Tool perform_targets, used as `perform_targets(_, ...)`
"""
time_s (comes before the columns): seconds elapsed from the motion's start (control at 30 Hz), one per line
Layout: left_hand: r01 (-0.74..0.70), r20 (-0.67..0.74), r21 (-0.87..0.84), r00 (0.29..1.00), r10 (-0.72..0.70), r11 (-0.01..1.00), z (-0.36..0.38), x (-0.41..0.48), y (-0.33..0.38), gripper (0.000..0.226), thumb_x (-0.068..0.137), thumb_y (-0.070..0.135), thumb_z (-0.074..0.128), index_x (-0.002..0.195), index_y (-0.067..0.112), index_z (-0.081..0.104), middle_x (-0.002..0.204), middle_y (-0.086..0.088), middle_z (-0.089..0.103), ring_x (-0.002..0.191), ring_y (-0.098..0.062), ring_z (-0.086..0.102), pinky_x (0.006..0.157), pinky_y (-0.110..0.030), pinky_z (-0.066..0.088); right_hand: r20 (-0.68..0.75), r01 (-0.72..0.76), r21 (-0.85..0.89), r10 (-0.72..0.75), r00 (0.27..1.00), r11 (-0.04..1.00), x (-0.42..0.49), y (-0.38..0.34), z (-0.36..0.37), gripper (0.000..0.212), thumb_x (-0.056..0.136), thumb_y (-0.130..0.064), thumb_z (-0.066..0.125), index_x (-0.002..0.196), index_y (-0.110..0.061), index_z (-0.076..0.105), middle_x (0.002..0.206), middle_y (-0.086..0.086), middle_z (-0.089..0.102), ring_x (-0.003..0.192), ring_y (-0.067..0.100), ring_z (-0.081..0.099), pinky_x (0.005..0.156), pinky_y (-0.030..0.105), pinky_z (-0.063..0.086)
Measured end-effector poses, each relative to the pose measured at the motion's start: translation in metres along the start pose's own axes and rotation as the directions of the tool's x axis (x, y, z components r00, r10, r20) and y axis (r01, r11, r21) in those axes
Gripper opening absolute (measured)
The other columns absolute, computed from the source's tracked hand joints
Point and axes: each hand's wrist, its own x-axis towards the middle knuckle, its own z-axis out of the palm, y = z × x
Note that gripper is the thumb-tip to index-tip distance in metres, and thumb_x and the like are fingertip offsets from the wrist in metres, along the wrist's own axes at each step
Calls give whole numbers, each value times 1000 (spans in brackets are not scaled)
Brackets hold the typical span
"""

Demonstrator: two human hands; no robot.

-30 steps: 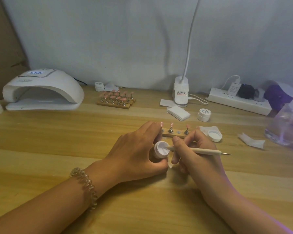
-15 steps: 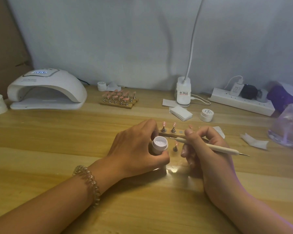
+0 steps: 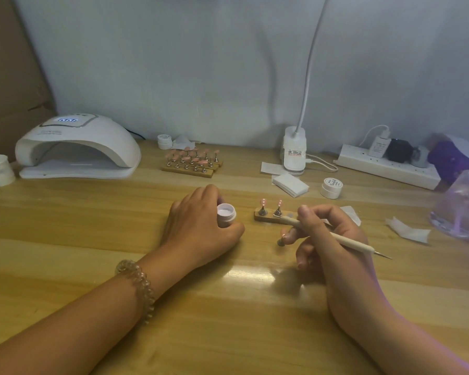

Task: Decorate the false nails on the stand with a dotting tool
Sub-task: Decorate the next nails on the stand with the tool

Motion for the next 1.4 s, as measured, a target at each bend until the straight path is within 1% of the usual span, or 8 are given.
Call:
perform_targets(0.3, -6, -19, -20, 1000, 6, 1000, -2, -2, 4, 26, 79, 43, 61, 98, 33, 47, 98, 16, 55, 93, -13, 50, 82, -33, 33, 3, 13, 5, -13, 1000, 1000, 1, 3, -1, 26, 86, -25, 73, 77, -11, 53, 56, 4, 55, 43, 10, 39, 38, 18, 32)
perform_targets(0.5, -14, -4, -3, 1000, 14, 1000, -4, -2, 7, 44, 78, 43, 63, 117, 31, 46, 109, 15, 55, 103, -12, 48, 85, -30, 30, -71, 55, 28, -53, 996, 998, 2, 4, -4, 24, 90, -23, 68, 76, -14, 51, 51, 0, 53, 40, 7, 40, 37, 16, 32)
perform_targets(0.6, -163, -89, 59, 982, 167, 985, -9, -8, 13, 47, 76, 42, 63, 117, 23, 50, 109, 9, 51, 99, -13, 46, 85, -29, 36, -150, 93, 23, -89, 985, 995, 6, 3, -9, 25, 93, -20, 65, 74, -16, 50, 51, 0, 55, 41, 6, 42, 39, 15, 34)
perform_targets(0.73, -382, -78, 66, 919, 387, 922, -12, -24, 36, 29, 78, 40, 61, 101, 25, 50, 91, 12, 48, 80, -10, 46, 62, -26, 40, -204, 81, 42, -71, 976, 996, 12, 5, -15, 22, 93, -20, 64, 76, -16, 52, 51, -1, 57, 41, 6, 45, 40, 15, 39)
perform_targets(0.87, -267, 122, -111, 952, 280, 957, 0, -33, 44, 23, 84, 49, 60, 100, 36, 49, 93, 18, 54, 80, -3, 49, 60, -20, 37, -147, 73, 20, -69, 987, 997, 13, 8, -13, 18, 94, -20, 64, 81, -15, 53, 55, 3, 64, 41, 8, 50, 42, 17, 43)
perform_targets(1.1, -99, 201, -277, 967, 159, 956, 9, -23, 54, 11, 83, 41, 69, 90, 38, 61, 88, 22, 65, 82, 5, 57, 70, -26, 48, -131, 43, -6, -44, 990, 999, 17, 7, -15, 21, 91, -29, 69, 86, -10, 61, 60, 3, 65, 44, 8, 51, 41, 17, 41)
perform_targets(1.23, -38, 267, -363, 953, 143, 931, 10, -16, 51, 8, 83, 38, 73, 88, 36, 68, 80, 23, 67, 65, 12, 54, 63, -19, 39, -154, 35, -31, -39, 987, 999, 19, 6, -18, 24, 90, -29, 70, 86, -11, 55, 55, 1, 62, 42, 7, 48, 40, 16, 38)
perform_targets(1.4, -78, 283, -356, 941, 187, 931, 8, -9, 49, 7, 84, 42, 71, 83, 36, 67, 78, 25, 65, 64, 13, 54, 57, -10, 33, -133, 15, -44, -21, 991, 999, 19, 6, -17, 23, 93, -23, 67, 82, -12, 50, 55, 3, 64, 42, 9, 51, 40, 18, 41)
